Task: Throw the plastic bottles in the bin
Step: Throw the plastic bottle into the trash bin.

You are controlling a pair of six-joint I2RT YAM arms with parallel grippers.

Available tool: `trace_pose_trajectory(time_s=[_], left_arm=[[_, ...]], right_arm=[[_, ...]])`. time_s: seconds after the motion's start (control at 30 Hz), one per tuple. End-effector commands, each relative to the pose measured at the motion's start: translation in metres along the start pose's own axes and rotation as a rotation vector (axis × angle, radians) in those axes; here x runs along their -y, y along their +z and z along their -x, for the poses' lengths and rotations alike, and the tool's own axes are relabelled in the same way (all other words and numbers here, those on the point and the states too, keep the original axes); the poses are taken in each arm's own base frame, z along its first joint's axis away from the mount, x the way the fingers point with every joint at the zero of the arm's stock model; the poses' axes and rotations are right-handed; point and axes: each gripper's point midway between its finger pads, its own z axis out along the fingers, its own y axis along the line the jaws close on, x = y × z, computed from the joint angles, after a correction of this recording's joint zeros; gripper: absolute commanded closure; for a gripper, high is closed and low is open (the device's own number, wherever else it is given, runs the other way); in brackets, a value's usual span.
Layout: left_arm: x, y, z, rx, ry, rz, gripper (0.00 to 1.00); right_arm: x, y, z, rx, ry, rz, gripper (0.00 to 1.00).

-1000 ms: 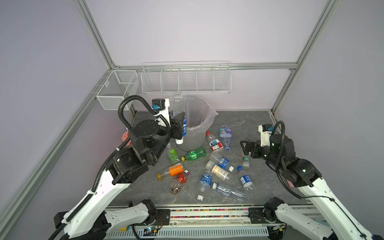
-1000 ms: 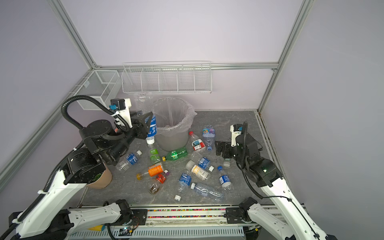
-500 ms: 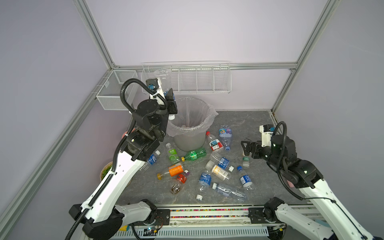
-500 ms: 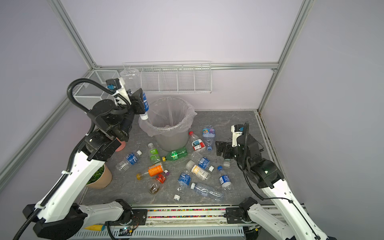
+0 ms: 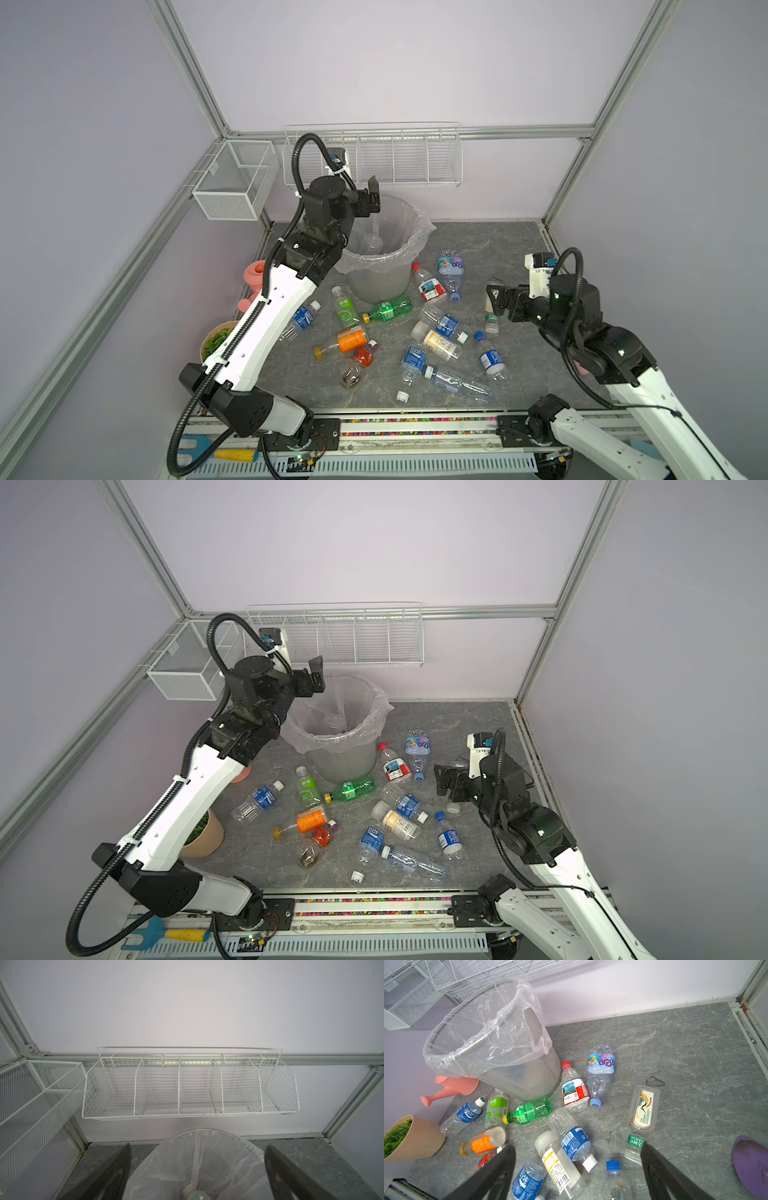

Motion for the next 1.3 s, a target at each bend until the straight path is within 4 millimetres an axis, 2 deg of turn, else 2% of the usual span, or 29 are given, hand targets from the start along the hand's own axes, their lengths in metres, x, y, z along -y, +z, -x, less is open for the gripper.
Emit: trace_pose_trajectory(time_s=[0.0,0.1,0.23,0.47,0.63,0.9,1.23,1.27], left_arm=[[-0.009,-0.038,0.046,0.114,-0.062,-0.034,0.01],[-0.015,-0.061,0.056,0.144,-0.085,-0.054,0.01],[-0.025,-0.095,0.057,0.164,-0.108,-0.076,0.08],[-0.045,-0.139,0.030,0.125,-0.147,-0.080,0.17],[-0.052,-0.152,-0.007,0.032,-0.170,-0.076,0.19],[-0.051,-0.148,-0.089,-0.172,-0.208,-0.068,0.22],[-0.041,-0.153,-0.169,-0.376,-0.269,-0.107,0.23],[-0.043,-0.160,-0.170,-0.368,-0.282,-0.112,0.23]], right_arm=[[0.004,0.001,-0.004,-0.012,0.001,-0.014,0.04],[0.003,0.004,-0.005,-0.021,0.003,-0.011,0.04],[0.003,0.006,-0.007,-0.028,0.004,-0.011,0.04],[0.005,0.005,-0.010,-0.038,-0.012,-0.016,0.02],[0.003,0.007,-0.014,-0.059,-0.026,-0.008,0.00],[-0.005,0.018,-0.024,-0.125,-0.053,0.031,0.01],[-0.029,0.042,-0.045,-0.282,-0.123,0.146,0.02],[-0.030,0.045,-0.047,-0.303,-0.131,0.149,0.02]])
